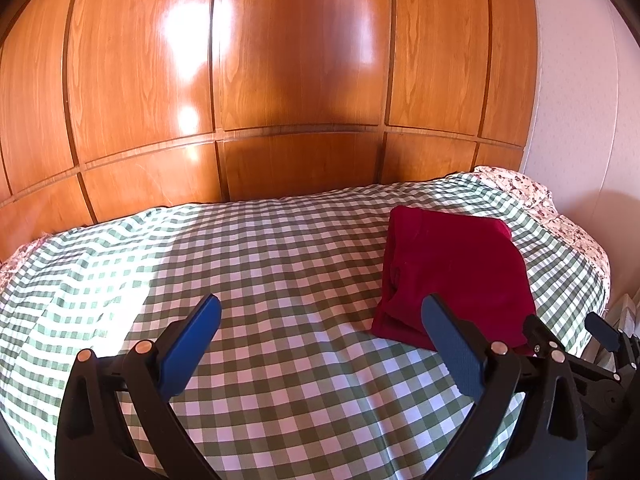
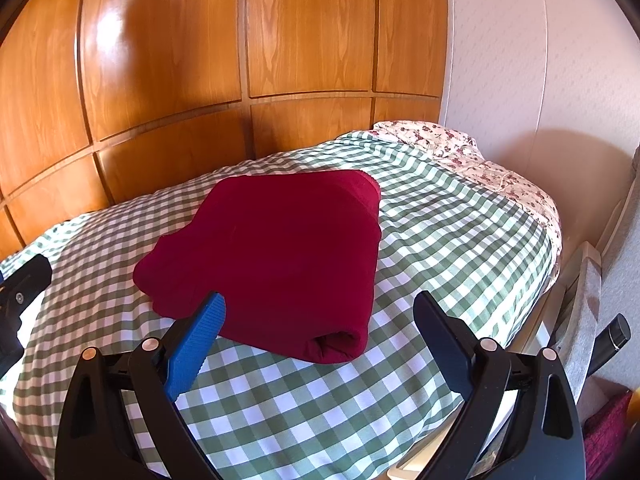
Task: Fold small clothes
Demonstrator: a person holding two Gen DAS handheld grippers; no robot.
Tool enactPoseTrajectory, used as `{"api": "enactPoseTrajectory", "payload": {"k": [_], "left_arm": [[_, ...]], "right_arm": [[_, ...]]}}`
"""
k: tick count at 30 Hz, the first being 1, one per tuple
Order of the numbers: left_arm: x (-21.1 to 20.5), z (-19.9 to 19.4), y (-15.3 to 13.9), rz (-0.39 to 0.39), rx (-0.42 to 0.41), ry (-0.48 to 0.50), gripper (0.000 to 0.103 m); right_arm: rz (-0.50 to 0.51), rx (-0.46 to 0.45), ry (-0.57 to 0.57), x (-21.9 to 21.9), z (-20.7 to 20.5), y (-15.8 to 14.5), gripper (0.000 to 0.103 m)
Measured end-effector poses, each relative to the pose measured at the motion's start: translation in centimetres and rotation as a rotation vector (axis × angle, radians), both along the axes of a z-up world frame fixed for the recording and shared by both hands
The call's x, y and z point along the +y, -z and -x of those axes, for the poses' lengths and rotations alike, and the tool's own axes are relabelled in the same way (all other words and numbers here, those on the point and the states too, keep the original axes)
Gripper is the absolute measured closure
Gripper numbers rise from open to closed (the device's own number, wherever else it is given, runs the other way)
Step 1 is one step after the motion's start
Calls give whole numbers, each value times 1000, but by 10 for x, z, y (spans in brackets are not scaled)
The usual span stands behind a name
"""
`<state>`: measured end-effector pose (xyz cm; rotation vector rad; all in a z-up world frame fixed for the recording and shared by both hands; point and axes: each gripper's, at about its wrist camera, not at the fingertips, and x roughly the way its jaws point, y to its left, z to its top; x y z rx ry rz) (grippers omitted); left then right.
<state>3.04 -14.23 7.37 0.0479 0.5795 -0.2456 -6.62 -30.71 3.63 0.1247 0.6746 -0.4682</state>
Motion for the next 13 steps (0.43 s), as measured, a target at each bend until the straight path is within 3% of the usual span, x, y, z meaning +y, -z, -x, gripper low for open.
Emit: {"api": "enactPoseTrajectory", "payload": {"k": [7, 13], "left_arm": [[1, -11, 16, -8, 57, -16, 3], [9, -29, 37, -16, 112, -50, 3]], "right_arm": [[-13, -12, 9, -10, -1, 0, 9], [-44, -27, 167, -85, -16, 0, 6]]}}
